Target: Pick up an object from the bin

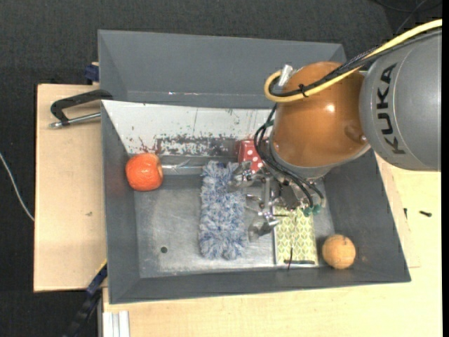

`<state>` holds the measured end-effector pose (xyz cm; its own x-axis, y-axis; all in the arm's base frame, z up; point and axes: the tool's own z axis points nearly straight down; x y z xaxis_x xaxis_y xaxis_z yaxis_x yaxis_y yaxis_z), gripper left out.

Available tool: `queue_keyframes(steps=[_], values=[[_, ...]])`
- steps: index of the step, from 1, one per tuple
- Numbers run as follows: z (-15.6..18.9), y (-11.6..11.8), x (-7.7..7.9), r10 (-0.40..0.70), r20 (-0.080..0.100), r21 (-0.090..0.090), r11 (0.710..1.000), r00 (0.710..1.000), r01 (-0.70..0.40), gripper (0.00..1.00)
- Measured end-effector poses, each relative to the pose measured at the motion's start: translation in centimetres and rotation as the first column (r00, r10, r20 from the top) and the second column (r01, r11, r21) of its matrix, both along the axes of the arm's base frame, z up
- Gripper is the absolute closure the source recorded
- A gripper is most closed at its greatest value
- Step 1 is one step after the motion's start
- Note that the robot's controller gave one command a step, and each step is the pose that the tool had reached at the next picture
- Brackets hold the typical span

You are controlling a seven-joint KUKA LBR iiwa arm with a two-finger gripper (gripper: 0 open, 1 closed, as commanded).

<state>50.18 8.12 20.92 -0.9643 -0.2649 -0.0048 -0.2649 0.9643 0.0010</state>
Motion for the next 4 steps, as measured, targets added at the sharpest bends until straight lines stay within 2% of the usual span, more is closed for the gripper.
queue_keyframes(steps=[1,2,3,4], values=[[0.0,0.0,0.0,0.0,0.0,0.0,1.0,1.0,0.0,0.0],[-12.2,1.9,2.2,0.182,0.0,0.001,0.983,0.983,-0.182,1.0],[-12.2,1.9,2.2,0.182,0.0,0.001,0.983,0.983,-0.182,1.0],[2.4,0.9,2.1,0.255,0.002,-0.001,0.967,0.967,-0.255,1.0]])
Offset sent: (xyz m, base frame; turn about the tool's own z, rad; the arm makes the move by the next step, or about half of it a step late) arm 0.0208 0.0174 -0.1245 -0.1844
